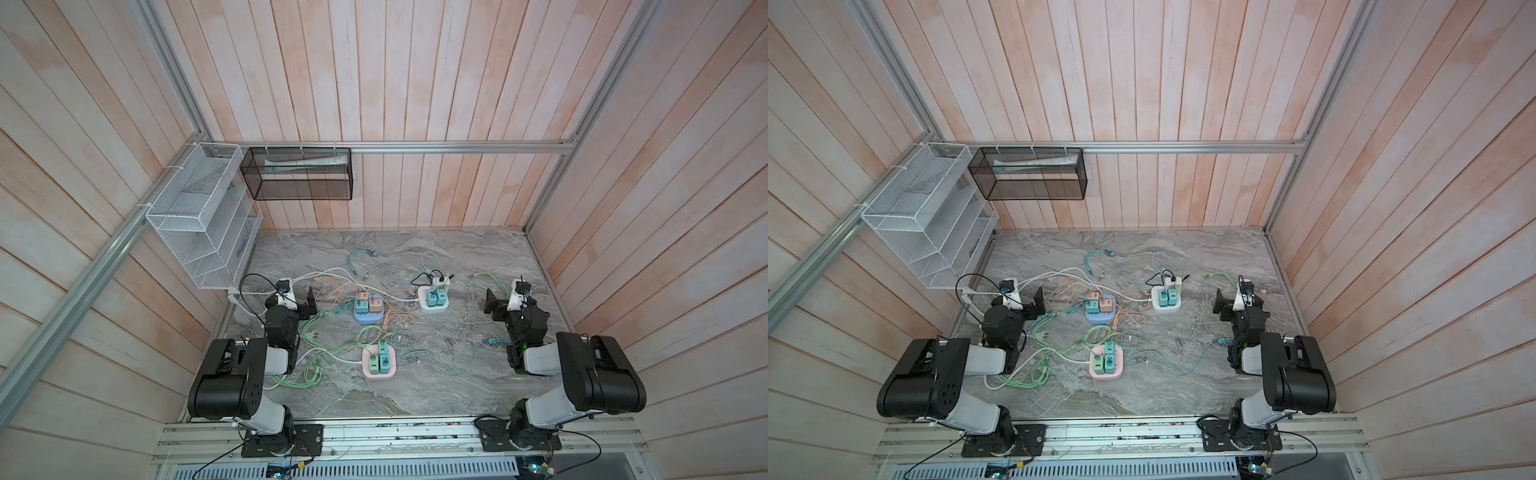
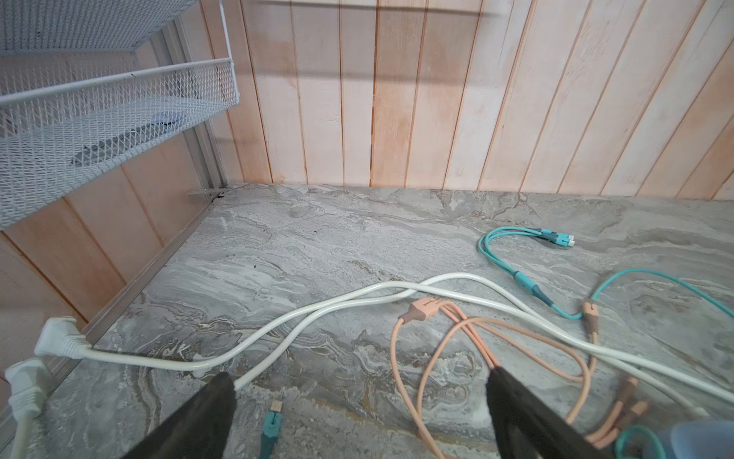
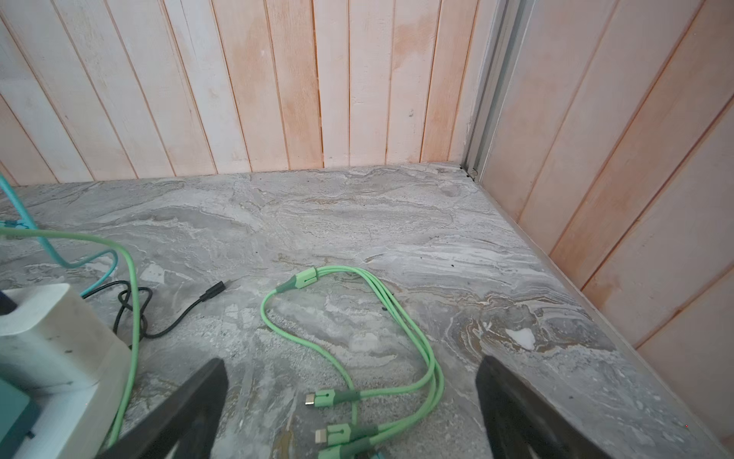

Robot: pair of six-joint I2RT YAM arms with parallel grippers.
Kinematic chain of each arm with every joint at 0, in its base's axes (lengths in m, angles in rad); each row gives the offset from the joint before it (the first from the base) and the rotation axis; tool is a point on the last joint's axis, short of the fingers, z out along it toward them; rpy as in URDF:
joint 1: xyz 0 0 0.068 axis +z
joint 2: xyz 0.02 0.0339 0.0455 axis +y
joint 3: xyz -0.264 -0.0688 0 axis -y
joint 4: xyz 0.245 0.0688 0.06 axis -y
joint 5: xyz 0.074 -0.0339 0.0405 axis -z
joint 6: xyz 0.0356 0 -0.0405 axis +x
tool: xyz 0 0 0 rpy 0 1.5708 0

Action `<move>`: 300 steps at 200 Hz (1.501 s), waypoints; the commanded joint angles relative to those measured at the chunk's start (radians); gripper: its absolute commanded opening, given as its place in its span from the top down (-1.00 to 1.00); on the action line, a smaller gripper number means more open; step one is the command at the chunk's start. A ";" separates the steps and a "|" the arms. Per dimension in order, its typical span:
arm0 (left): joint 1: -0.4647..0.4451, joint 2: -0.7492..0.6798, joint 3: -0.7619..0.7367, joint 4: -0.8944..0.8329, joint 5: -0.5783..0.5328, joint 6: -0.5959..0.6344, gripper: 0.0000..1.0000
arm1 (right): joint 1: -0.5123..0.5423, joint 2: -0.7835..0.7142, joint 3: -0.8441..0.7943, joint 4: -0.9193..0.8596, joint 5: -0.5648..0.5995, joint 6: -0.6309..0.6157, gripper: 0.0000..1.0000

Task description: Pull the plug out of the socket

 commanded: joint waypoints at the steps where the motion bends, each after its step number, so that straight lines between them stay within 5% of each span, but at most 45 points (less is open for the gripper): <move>1: 0.004 -0.002 0.012 0.003 0.014 -0.009 -1.00 | -0.001 -0.011 0.016 -0.011 -0.011 0.004 -0.96; 175: 0.005 -0.011 0.017 0.017 0.002 -0.015 -1.00 | -0.001 -0.014 0.016 0.016 0.012 0.018 -0.86; 195: 0.005 -0.180 0.194 -0.451 -0.043 -0.057 -1.00 | -0.002 -0.148 0.126 -0.299 0.017 0.033 -0.85; 214: -0.001 -0.306 0.300 -0.678 -0.023 -0.123 -1.00 | -0.001 -0.268 0.173 -0.505 -0.091 0.054 -0.85; 244: -0.077 -0.488 0.307 -0.839 -0.062 -0.174 -1.00 | 0.067 -0.429 0.127 -0.562 -0.268 0.122 -0.83; 300: -0.343 -0.810 0.199 -1.081 -0.186 -0.313 -1.00 | 0.451 -0.673 0.103 -0.816 -0.226 0.060 -0.77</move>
